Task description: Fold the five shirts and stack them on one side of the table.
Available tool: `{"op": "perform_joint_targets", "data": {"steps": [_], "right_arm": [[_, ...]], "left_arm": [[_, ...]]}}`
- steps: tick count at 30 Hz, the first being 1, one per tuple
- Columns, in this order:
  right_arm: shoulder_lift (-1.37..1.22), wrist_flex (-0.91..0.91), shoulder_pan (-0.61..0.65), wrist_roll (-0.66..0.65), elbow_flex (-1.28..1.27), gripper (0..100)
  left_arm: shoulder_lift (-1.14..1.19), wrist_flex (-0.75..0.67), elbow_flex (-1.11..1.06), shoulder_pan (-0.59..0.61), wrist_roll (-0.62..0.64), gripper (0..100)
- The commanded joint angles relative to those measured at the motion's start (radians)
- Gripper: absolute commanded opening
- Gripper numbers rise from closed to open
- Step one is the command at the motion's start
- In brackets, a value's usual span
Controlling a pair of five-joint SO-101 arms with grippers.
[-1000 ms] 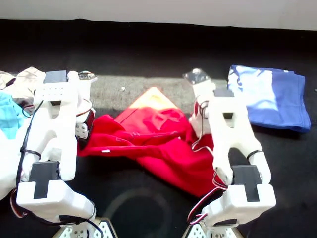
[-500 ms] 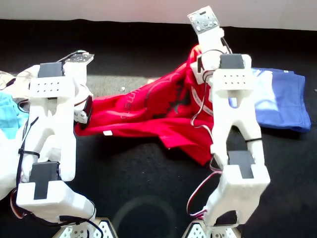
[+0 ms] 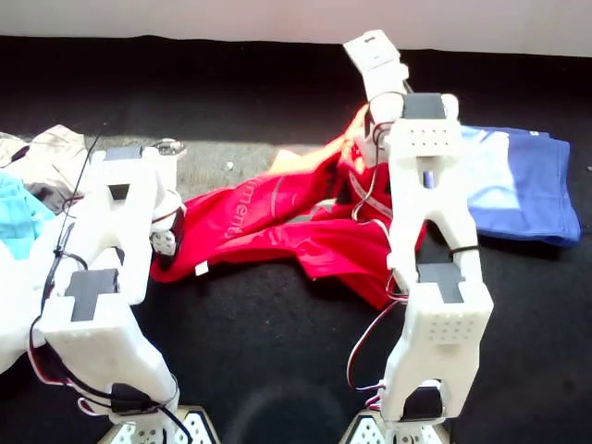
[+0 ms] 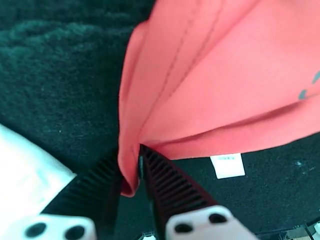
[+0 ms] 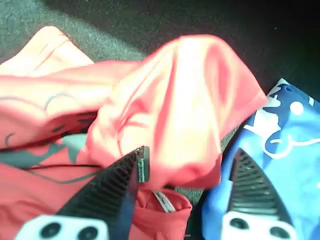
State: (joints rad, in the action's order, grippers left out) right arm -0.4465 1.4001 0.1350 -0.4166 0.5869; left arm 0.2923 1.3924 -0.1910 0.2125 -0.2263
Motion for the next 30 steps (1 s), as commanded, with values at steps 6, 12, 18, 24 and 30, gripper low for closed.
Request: {"op": "perform_joint_targets", "data": {"steps": [6, 12, 18, 24, 30], "right_arm": [[0.013, 0.367, 0.004, 0.003, 0.375, 20.7], [0.101, 0.366, -0.004, 0.005, 0.329, 18.6], [0.381, 0.363, 0.022, 0.003, -0.156, 18.5], [0.575, 0.108, 0.044, 0.002, -0.8, 18.4], [0.679, -0.217, 0.07, 0.0, -1.193, 18.4]], "left_arm": [[-0.007, 0.084, 0.036, 0.007, -0.003, 1], [-0.007, 0.135, 0.113, 0.033, -0.003, 1], [-0.007, 0.133, 0.151, 0.067, -0.003, 1], [-0.007, 0.127, 0.162, 0.065, -0.003, 1], [-0.007, 0.127, 0.16, 0.067, -0.003, 1]]}}
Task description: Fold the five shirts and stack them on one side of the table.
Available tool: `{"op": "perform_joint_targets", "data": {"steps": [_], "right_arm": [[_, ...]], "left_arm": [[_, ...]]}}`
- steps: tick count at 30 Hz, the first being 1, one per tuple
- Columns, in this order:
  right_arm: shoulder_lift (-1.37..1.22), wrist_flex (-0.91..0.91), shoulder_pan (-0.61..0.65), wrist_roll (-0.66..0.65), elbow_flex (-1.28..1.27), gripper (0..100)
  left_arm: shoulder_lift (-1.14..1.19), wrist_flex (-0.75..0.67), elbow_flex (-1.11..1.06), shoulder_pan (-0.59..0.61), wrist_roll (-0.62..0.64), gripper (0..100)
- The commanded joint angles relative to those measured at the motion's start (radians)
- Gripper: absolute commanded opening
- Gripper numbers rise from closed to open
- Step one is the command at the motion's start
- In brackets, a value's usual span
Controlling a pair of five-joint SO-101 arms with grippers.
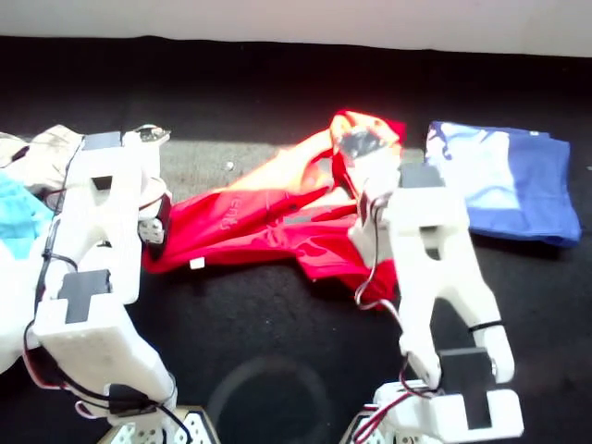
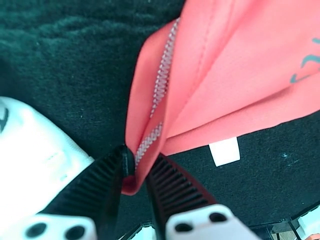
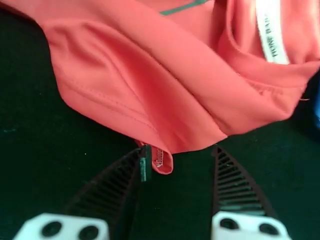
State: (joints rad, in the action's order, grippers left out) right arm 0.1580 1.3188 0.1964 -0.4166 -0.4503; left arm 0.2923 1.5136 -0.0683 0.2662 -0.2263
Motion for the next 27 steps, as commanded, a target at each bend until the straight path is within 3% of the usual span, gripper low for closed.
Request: {"op": "perform_joint_targets", "data": {"steps": [1, 6, 16, 27], "right_arm": [[0.074, -0.18, 0.008, 0.0, -0.193, 18.4], [0.044, -0.289, 0.012, 0.002, -0.308, 18.4], [0.179, -0.134, 0.179, 0.003, -0.32, 18.4], [0.197, -0.021, 0.185, -0.034, -0.3, 18.4]], "left_arm": [[-0.007, 0.006, 0.035, 0.013, -0.003, 1], [-0.005, 0.006, 0.03, 0.012, -0.002, 1], [-0.005, 0.006, 0.033, 0.01, -0.002, 1], [-0.005, 0.006, 0.035, 0.015, -0.002, 1]]}}
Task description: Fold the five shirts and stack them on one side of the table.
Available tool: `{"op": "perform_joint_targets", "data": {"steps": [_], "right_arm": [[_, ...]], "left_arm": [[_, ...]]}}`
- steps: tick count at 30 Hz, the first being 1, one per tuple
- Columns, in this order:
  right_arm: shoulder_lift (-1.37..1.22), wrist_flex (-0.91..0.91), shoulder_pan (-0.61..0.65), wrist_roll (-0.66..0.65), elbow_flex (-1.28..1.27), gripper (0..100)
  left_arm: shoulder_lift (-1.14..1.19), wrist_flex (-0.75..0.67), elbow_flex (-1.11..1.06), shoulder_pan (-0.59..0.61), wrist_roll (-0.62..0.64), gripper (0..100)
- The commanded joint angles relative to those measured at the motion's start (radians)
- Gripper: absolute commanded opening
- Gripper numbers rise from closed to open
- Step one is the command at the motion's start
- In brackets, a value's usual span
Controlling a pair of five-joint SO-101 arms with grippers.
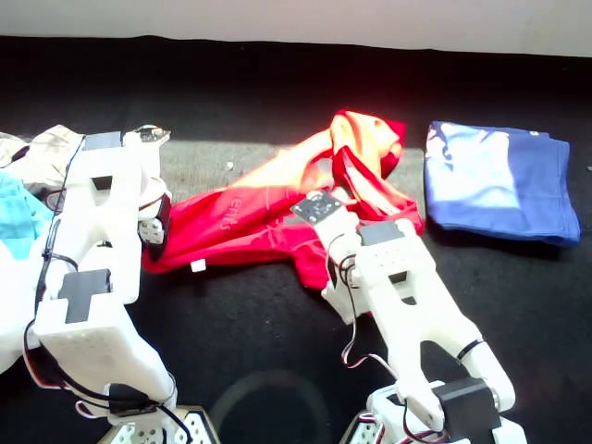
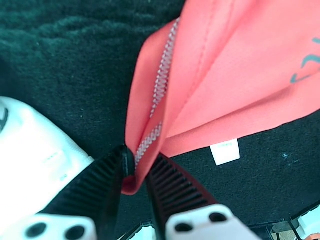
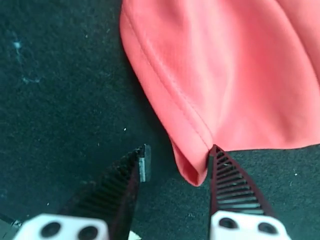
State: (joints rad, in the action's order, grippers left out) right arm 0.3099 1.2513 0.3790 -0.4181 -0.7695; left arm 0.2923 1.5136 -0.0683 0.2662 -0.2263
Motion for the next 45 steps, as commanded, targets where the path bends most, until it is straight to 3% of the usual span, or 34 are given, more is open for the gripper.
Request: {"op": "perform_joint_targets", "data": {"steps": [1, 7, 11, 17, 22, 27, 34, 38, 45], "right_arm": [[0.045, 0.067, 0.001, -0.043, 0.021, 18.3], [0.13, 0.101, 0.002, -0.055, 0.038, 11.4], [0.196, 0.012, -0.036, -0.035, 0.028, 10.1], [0.147, -0.127, -0.188, 0.146, 0.027, 10.2], [-0.035, -0.13, -0.165, 0.158, 0.031, 10.2], [-0.168, -0.084, -0.065, 0.157, 0.038, 10.4], [-0.176, -0.073, -0.015, 0.14, 0.036, 29.5], [-0.174, -0.051, -0.015, 0.074, 0.038, 29.8], [-0.067, 0.059, -0.015, 0.074, 0.105, 29.8]], "left_arm": [[-0.005, 0.006, 0.035, 0.015, -0.002, 1], [0.001, 0.005, 0.038, 0.013, -0.002, 1], [0.002, 0.005, 0.038, 0.012, -0.002, 1], [0.002, 0.005, 0.035, 0.013, -0.002, 1], [-0.004, 0.005, 0.038, 0.012, -0.002, 1], [-0.002, 0.005, 0.039, 0.012, -0.002, 1], [-0.004, 0.005, 0.039, 0.012, -0.002, 1], [-0.002, 0.005, 0.039, 0.013, -0.002, 1], [0.004, -0.008, 0.039, 0.013, -0.003, 1]]}}
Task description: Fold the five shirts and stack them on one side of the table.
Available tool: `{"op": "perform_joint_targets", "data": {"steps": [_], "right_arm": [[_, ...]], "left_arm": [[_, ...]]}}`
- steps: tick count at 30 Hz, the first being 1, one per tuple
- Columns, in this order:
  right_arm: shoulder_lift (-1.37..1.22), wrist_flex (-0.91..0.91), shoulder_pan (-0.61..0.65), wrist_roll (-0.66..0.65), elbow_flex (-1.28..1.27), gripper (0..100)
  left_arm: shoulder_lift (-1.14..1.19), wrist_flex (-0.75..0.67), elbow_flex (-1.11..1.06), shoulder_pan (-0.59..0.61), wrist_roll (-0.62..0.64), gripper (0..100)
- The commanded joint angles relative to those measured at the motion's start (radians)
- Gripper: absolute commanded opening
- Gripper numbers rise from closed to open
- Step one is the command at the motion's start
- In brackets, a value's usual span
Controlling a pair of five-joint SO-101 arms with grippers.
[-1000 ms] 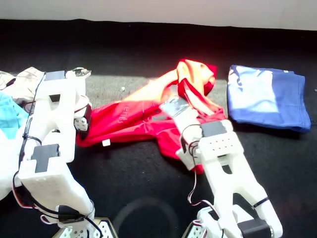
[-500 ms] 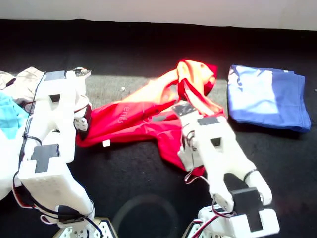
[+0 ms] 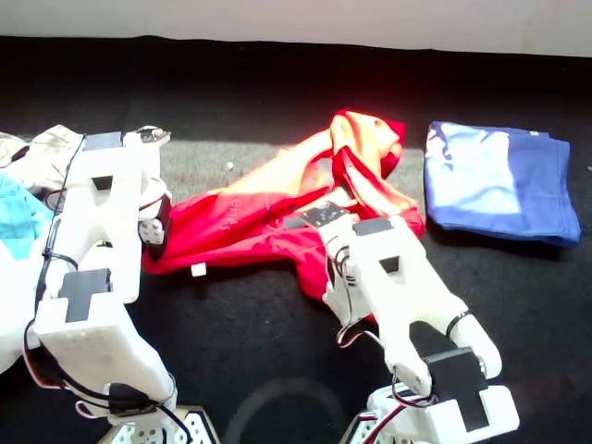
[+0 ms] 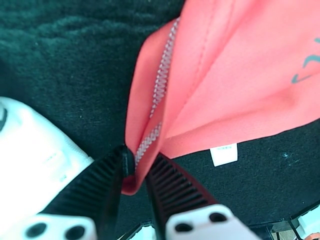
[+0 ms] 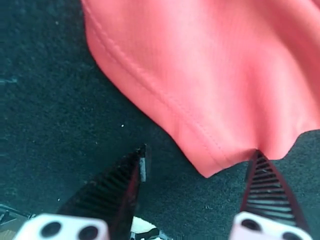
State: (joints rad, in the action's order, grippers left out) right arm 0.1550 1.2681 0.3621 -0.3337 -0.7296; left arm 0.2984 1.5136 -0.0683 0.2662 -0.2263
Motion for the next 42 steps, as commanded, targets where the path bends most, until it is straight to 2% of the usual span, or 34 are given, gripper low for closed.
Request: {"op": "perform_joint_targets", "data": {"steps": [1, 8, 27, 29, 33, 37, 42], "right_arm": [[0.12, 0.05, 0.002, -0.011, 0.077, 29.8], [0.183, -0.036, -0.073, -0.006, 0.041, 29.8], [-0.14, -0.147, -0.084, -0.009, -0.01, 29.5], [-0.14, -0.147, -0.085, -0.008, -0.008, 23.8], [-0.139, -0.147, -0.087, -0.005, -0.008, 0.9], [-0.117, -0.14, -0.124, -0.005, -0.008, 0.5], [0.054, -0.137, -0.251, -0.011, -0.008, 0.6]], "left_arm": [[-0.001, -0.015, 0.039, 0.013, -0.003, 1], [-0.001, -0.023, 0.039, 0.015, -0.003, 1], [-0.012, -0.015, 0.039, 0.018, -0.002, 1], [-0.012, -0.015, 0.038, 0.018, -0.002, 1], [-0.005, -0.015, 0.033, 0.015, -0.002, 1], [-0.001, -0.015, 0.028, 0.01, -0.002, 1], [-0.001, 0.023, 0.028, -0.007, -0.002, 1]]}}
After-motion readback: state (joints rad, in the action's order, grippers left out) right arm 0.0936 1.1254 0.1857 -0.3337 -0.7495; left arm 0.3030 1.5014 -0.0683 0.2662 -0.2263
